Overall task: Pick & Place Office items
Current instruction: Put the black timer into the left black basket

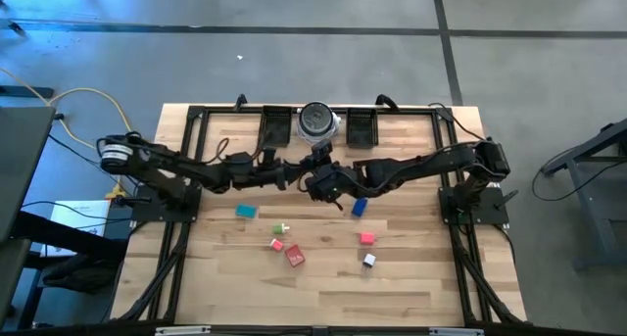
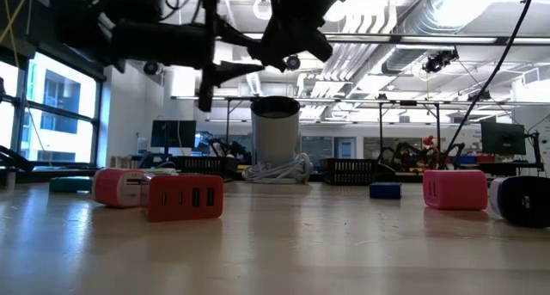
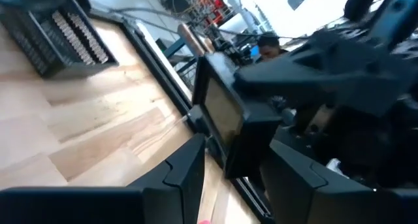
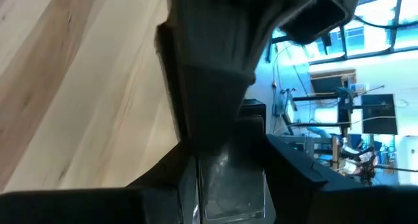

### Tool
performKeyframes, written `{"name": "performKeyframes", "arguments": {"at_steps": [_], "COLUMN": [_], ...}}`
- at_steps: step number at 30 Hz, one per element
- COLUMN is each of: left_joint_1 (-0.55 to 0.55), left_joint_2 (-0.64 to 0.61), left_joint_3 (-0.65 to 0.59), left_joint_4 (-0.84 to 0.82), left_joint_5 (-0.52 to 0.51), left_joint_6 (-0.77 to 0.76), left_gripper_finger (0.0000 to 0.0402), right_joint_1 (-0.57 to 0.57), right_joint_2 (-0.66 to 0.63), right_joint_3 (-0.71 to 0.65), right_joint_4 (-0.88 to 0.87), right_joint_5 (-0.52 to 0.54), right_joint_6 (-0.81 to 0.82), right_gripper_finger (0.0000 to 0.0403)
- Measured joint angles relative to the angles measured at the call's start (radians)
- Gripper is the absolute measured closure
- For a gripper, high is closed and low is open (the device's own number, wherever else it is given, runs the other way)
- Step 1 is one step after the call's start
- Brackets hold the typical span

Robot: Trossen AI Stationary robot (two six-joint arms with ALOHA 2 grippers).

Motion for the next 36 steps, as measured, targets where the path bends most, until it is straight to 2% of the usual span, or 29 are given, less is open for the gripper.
{"name": "performKeyframes", "arguments": {"at_steps": [4, 8, 36], "left_joint_1": [0.012, 0.033, 0.057], "left_joint_2": [0.084, 0.109, 0.108], "left_joint_3": [0.051, 0.074, 0.075], "left_joint_4": [0.044, 0.054, 0.087], "left_joint_5": [0.053, 0.092, 0.122], "left_joint_6": [-0.007, -0.006, 0.022], "left_gripper_finger": [0.0268, 0.0268, 0.0268], "right_joint_1": [-0.002, -0.001, 0.012], "right_joint_2": [0.000, 0.000, 0.000], "right_joint_3": [0.000, 0.002, 0.002], "right_joint_4": [-0.065, -0.105, -0.151], "right_joint_5": [0.008, 0.015, 0.003], "right_joint_6": [0.037, 0.093, 0.133], "right_gripper_finger": [0.0271, 0.0271, 0.0269]}}
